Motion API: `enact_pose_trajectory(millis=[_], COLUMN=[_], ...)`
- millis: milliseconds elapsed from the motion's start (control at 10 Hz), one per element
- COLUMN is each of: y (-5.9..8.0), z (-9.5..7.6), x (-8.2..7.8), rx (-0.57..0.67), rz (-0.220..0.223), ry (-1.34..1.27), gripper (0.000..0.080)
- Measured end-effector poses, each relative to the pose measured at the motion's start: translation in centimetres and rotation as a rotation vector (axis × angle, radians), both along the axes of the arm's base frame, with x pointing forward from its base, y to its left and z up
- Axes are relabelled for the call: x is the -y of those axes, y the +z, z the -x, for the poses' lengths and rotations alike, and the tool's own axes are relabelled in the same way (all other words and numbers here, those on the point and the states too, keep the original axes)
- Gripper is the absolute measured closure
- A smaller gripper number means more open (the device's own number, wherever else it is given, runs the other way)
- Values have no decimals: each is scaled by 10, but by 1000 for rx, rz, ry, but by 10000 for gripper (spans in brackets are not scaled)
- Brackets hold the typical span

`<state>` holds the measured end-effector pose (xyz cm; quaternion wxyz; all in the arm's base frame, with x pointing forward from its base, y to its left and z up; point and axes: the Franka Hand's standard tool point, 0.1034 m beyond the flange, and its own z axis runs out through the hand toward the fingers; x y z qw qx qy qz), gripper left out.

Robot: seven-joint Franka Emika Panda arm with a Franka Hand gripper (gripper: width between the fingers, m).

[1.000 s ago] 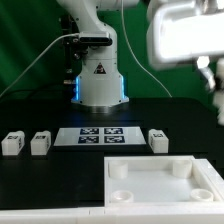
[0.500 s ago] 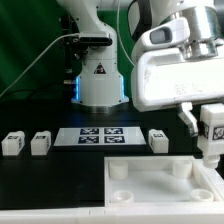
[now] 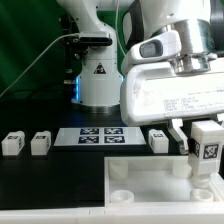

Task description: Assemble one leg

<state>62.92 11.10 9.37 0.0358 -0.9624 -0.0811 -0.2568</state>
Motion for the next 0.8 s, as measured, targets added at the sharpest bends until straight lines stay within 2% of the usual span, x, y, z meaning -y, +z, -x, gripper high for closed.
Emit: enact_pose_trajectory(millis=[300,800], y=[-16,-25], z=[5,10], x=[-1,-8], rx=[-14,-21], rz=[2,0], ry=[6,18], gripper=[509,509])
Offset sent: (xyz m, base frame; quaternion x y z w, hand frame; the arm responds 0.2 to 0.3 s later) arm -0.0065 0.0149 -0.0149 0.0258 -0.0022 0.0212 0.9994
